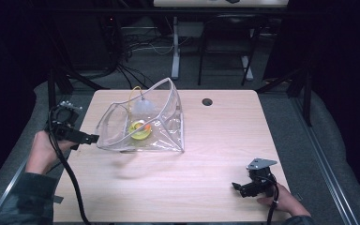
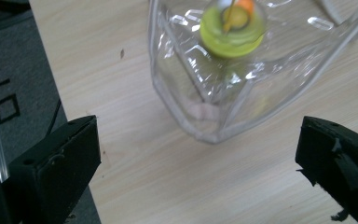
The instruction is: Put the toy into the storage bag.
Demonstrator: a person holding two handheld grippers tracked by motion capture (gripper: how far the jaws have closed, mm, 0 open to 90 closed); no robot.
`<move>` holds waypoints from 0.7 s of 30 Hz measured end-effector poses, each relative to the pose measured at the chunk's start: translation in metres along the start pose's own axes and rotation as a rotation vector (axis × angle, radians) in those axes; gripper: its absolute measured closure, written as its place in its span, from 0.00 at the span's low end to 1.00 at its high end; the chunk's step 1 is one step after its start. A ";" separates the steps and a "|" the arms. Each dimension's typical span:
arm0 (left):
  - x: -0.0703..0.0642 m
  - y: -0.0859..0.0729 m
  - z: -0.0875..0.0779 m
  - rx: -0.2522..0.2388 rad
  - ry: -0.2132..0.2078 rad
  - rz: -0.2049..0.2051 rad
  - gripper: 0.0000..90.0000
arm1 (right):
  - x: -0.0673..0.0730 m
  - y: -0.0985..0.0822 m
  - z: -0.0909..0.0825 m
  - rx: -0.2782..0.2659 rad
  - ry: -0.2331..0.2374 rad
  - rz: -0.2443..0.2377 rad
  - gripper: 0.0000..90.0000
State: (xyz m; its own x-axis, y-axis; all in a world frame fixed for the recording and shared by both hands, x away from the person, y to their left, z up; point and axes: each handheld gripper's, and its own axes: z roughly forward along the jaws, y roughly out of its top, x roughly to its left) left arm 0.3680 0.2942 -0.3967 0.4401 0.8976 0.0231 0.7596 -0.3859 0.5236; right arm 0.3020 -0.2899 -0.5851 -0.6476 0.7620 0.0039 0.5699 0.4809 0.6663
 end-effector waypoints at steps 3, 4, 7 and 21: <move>0.003 -0.016 0.010 0.009 -0.009 -0.027 0.00 | 0.000 0.000 0.000 0.000 0.000 0.000 0.00; 0.004 -0.023 0.015 0.015 -0.006 -0.040 0.00 | 0.000 0.000 0.000 0.000 0.000 0.000 0.00; 0.006 -0.035 0.023 0.025 -0.012 -0.059 0.00 | 0.000 0.000 0.000 0.000 -0.001 0.000 0.00; 0.006 -0.093 0.066 -0.002 -0.013 -0.188 0.00 | 0.000 0.000 0.000 0.004 -0.003 -0.003 0.00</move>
State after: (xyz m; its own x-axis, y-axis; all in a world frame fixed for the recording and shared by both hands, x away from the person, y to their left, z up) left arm 0.3317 0.3211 -0.5013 0.2964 0.9511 -0.0865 0.8281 -0.2108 0.5194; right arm 0.3020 -0.2900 -0.5849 -0.6476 0.7620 0.0000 0.5702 0.4846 0.6634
